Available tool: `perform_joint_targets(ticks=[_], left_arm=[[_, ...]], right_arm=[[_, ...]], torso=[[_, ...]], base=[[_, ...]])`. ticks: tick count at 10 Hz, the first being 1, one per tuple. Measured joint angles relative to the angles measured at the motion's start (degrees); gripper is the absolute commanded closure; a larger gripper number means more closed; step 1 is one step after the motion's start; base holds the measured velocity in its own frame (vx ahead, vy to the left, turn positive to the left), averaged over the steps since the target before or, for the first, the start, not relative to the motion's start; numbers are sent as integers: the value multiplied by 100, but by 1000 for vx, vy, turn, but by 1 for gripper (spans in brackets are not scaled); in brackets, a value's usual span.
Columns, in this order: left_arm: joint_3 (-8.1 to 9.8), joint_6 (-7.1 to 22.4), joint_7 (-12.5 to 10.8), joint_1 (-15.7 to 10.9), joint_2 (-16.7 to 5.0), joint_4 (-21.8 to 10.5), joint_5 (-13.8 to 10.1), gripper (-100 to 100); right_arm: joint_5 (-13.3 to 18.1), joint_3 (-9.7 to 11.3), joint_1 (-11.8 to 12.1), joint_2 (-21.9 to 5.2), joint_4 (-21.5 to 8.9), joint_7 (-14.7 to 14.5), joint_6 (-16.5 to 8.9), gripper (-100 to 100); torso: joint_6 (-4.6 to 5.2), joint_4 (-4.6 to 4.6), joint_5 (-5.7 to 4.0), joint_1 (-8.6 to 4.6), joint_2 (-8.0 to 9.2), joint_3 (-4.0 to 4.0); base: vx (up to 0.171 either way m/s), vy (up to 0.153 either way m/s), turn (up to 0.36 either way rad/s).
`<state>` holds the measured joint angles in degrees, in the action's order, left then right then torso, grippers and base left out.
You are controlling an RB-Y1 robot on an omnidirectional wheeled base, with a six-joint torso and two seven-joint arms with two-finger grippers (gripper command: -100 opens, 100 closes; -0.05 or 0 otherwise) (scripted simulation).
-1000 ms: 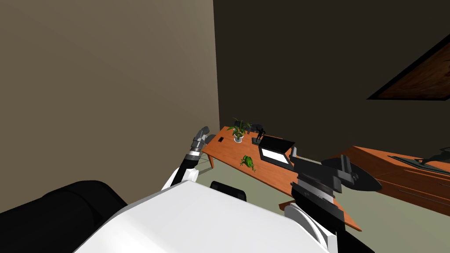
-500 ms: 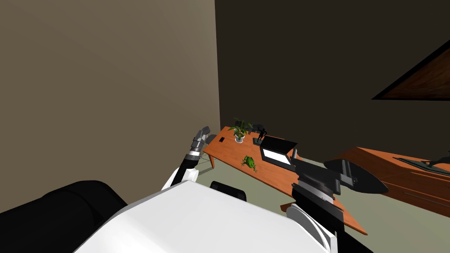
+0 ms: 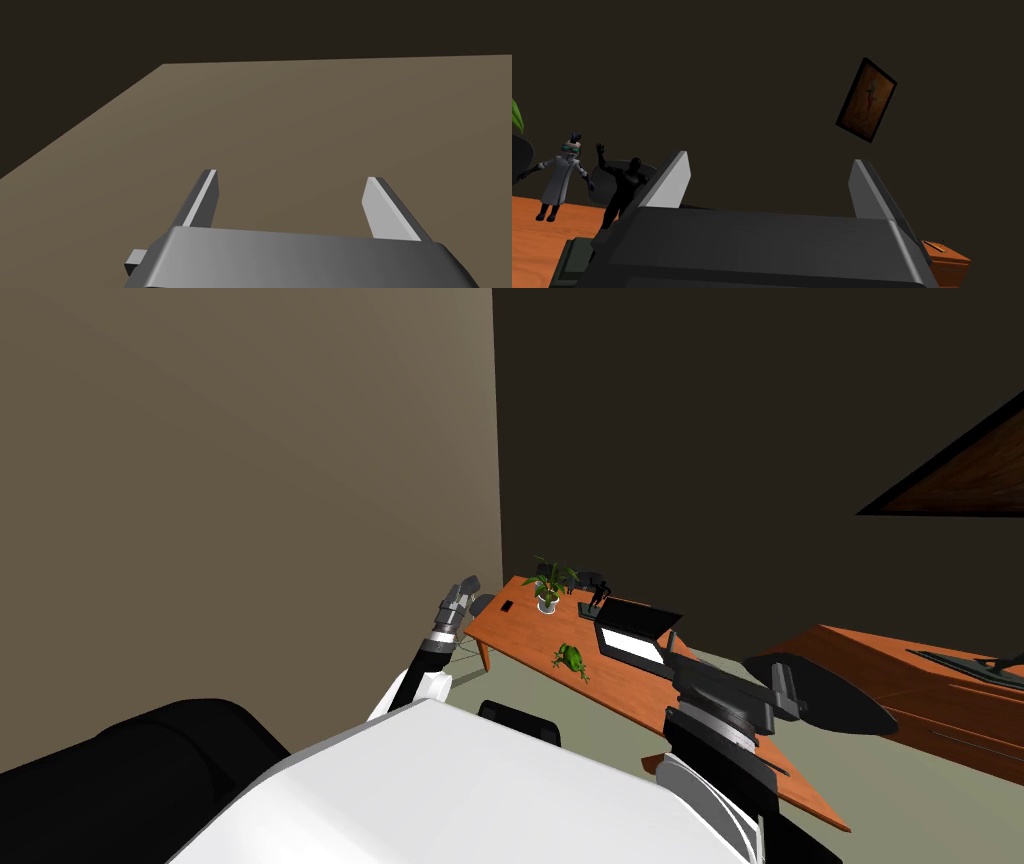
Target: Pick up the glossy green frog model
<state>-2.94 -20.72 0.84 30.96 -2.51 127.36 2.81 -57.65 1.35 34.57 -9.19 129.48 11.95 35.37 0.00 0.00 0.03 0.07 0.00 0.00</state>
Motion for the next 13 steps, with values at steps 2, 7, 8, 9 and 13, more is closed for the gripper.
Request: perform_joint_targets(ticks=[2,7,8,9,13], left_arm=[[0,0,0,0,0,0,0,0],[0,0,0,0,0,0,0,0],[0,0,0,0,0,0,0,0],[0,0,0,0,0,0,0,0],[0,0,0,0,0,0,0,0]], right_arm=[[-328,26,24,-51,-120,253,102,-100],[-1192,22,26,-88,-270,627,167,-100],[-1384,33,-2,-70,-303,684,170,-100],[-1568,34,-4,-78,-323,717,179,-100],[-2236,110,19,-102,-484,1119,301,-100]], torso=[[0,0,0,3,0,0],[-1,0,0,2,0,0],[-1,0,0,3,-1,0],[0,0,0,-3,0,0],[-1,0,-1,-1,2,1]], base=[[0,23,12],[-2,28,33],[0,13,-1],[1,29,66],[-4,21,35]])
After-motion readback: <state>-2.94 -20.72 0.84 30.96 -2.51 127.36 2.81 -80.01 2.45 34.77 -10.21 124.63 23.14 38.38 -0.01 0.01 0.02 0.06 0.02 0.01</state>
